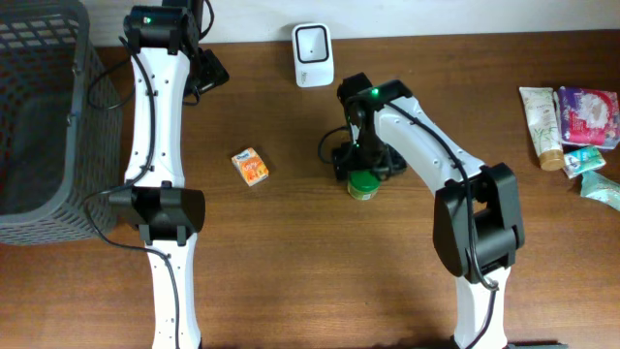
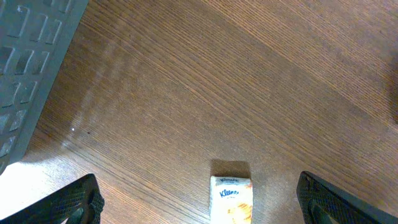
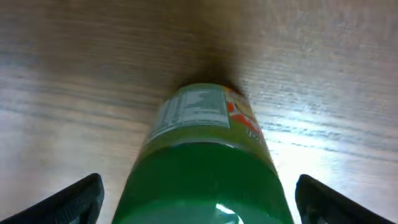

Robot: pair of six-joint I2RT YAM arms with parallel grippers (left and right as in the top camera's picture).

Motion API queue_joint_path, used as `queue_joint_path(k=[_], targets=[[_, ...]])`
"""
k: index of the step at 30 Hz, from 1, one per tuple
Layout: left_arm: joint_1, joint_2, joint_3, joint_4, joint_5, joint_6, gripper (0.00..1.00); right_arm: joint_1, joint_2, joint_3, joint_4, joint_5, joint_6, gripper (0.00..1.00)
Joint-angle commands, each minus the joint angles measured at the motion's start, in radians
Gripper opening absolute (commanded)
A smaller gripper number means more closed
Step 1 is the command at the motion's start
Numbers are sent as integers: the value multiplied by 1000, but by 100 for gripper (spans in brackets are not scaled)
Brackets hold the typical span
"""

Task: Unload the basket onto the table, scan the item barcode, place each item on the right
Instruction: 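Lift the green jar off the table with the right gripper, then hold the green jar up in front of the scanner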

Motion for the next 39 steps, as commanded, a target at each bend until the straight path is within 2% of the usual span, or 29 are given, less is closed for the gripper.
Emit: queue_joint_path(k=[1,4,6,17,20,22,25,30,32,36,37,39], targets=[[1,-3,-4,-2,-11,16,99,-7,-5,-26,21,-9,139,93],[1,-3,-4,-2,-11,16,99,-20,-5,-26,13,-13,161,89],[1,-3,-4,-2,-11,16,99,-27,-5,-27,6,-13,161,80],[1,-3,-4,-2,-11,16,99,-26,-5,-57,19,-40,168,79],[1,-3,-4,-2,-11,16,99,-26,-5,-66,34,-39,167,61],[1,-3,-4,-2,-11,16,99,-27,-5,-65,37,-38,167,57],[1,-3,-4,-2,-11,16,99,-27,-5,-12,13,-38,167,52],[1,-3,-4,-2,-11,16,99,-27,-5,181,7,-20,125,53],[1,-3,-4,-2,-11,16,99,-27,-5,246,69,4,126,53],[1,-3,-4,-2,-11,16,99,-27,-5,259,333,4,126,54],[1,-3,-4,-2,-11,16,99,-27,-5,259,454,4,126,54],[1,-3,-4,-2,-11,16,99,-27,-5,257,592,8,126,54]])
